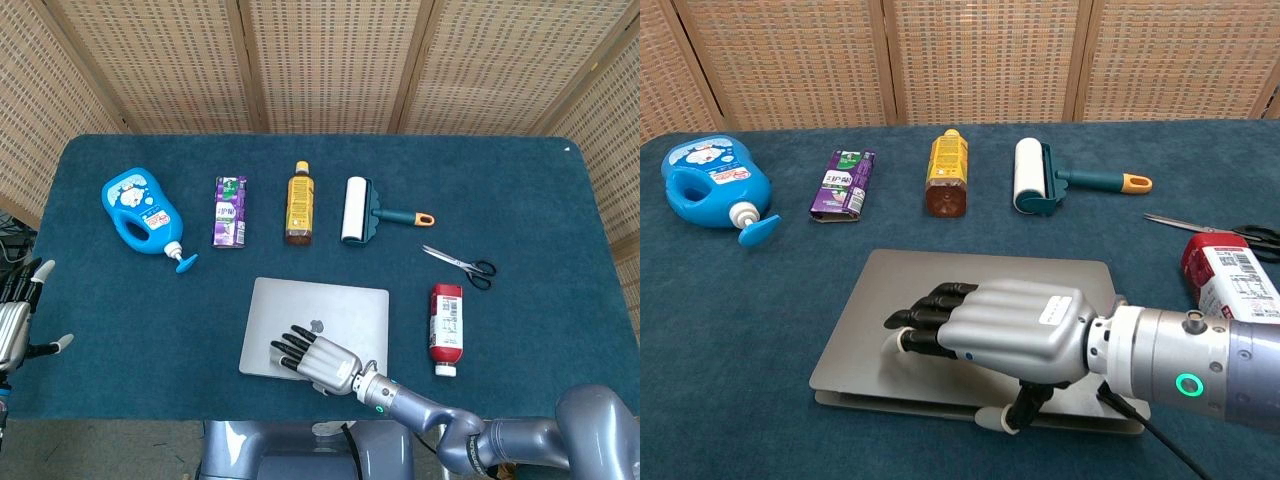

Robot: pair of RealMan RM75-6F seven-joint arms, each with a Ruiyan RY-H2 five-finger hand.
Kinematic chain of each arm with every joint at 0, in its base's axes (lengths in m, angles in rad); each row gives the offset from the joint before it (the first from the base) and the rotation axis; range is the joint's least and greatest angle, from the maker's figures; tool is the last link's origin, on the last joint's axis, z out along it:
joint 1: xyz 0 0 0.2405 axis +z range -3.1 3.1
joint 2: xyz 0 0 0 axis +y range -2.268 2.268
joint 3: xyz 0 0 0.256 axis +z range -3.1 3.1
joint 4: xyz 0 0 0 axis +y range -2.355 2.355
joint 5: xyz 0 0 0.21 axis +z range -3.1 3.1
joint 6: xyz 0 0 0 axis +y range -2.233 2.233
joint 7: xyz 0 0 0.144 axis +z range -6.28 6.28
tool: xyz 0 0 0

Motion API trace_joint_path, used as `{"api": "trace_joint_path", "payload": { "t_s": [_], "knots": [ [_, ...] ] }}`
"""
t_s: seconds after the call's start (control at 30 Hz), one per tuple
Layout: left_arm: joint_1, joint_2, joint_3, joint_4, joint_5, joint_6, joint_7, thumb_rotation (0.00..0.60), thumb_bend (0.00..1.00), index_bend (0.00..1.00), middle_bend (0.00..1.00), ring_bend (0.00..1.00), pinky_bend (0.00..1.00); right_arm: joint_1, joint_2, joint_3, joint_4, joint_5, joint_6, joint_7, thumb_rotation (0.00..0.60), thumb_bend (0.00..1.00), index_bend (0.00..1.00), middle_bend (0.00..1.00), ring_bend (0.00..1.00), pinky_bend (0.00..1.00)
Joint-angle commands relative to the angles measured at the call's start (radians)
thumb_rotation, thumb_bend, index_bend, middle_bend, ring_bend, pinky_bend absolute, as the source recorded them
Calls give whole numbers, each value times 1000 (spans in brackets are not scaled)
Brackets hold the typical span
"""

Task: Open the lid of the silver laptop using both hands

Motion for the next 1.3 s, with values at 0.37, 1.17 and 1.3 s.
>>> {"api": "trace_joint_path", "payload": {
  "t_s": [0.37, 1.17, 1.3],
  "knots": [
    [-6, -5, 5, 1, -1, -13, 13, 600, 0, 0, 0, 0, 0, -37, -3, 48, 176, -194, 310, -248, 600, 600, 134, 116, 25, 0],
    [-217, -122, 104, 216, 412, -111, -89, 600, 722, 150, 0, 45, 15, -86, 31, 140, 113, 16, 286, -240, 600, 608, 152, 123, 71, 61],
    [-275, -200, 128, 307, 513, -96, -161, 600, 970, 264, 51, 126, 112, -84, 40, 166, 81, 73, 265, -220, 600, 608, 154, 123, 71, 61]
  ]
}}
